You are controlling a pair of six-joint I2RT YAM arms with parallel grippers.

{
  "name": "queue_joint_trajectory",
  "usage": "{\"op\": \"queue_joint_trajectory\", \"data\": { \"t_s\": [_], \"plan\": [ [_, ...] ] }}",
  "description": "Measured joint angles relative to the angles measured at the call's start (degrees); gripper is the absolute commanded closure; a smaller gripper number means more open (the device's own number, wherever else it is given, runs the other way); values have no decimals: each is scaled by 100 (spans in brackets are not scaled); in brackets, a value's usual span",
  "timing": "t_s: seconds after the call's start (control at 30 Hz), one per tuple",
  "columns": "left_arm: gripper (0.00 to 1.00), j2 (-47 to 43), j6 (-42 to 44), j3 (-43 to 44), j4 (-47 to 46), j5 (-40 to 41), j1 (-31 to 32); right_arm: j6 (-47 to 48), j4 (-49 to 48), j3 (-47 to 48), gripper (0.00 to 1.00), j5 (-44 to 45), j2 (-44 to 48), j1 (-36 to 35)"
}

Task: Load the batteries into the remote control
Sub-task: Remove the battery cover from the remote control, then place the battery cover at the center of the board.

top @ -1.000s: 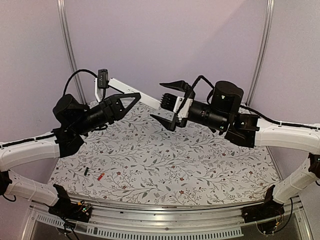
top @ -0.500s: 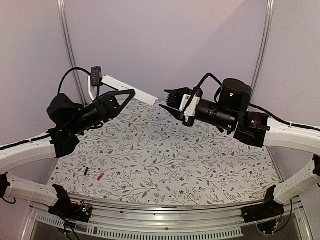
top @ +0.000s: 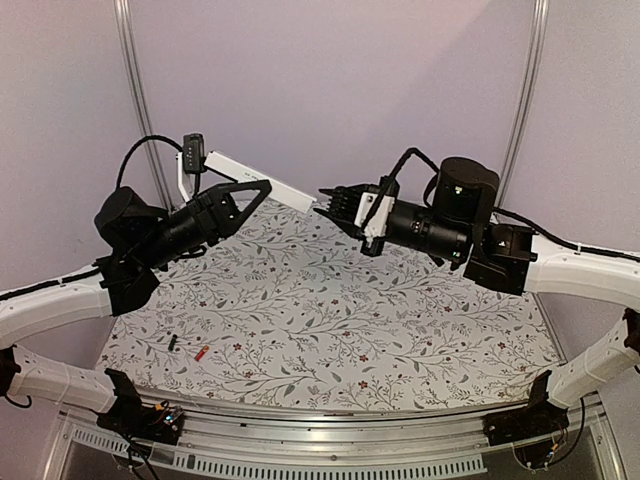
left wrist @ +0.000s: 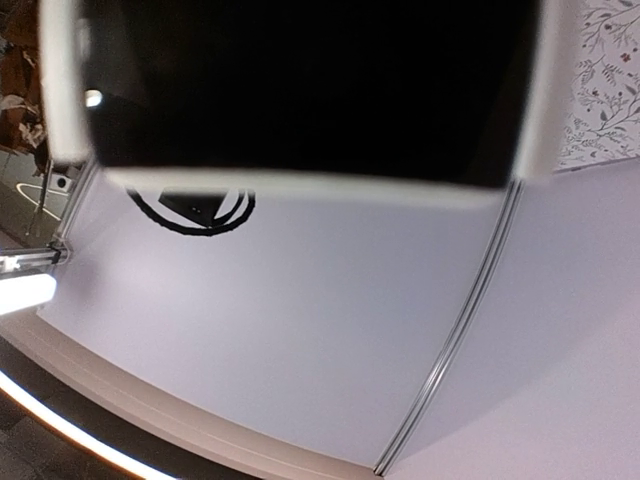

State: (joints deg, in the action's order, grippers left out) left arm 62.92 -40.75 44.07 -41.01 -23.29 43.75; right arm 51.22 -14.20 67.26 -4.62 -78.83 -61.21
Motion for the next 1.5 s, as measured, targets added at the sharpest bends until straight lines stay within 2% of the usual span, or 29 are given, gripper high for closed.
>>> {"op": "queue_joint_trajectory", "data": {
  "t_s": [0.57, 0.6, 0.63, 1.03, 1.23, 1.5],
  "plan": [
    [100, 13, 24, -68, 0, 2, -20, 70, 9, 168, 90, 2, -160, -9],
    [100, 13, 24, -70, 0, 2, -22, 70, 11, 168, 92, 0, -162, -9],
    [100, 13, 24, -72, 0, 2, -24, 76, 15, 168, 100, -2, -164, -9],
    [100, 9, 74, -103, 22, 24, -33, -42, 72, 225, 100, 92, -179, -11],
    [100, -103, 236, -284, 175, 197, -55, -726, 105, 662, 100, 509, -256, 109],
    [100, -389, 479, -501, 551, 522, -142, -2586, 542, 1176, 100, 763, -286, 942]
  ]
}}
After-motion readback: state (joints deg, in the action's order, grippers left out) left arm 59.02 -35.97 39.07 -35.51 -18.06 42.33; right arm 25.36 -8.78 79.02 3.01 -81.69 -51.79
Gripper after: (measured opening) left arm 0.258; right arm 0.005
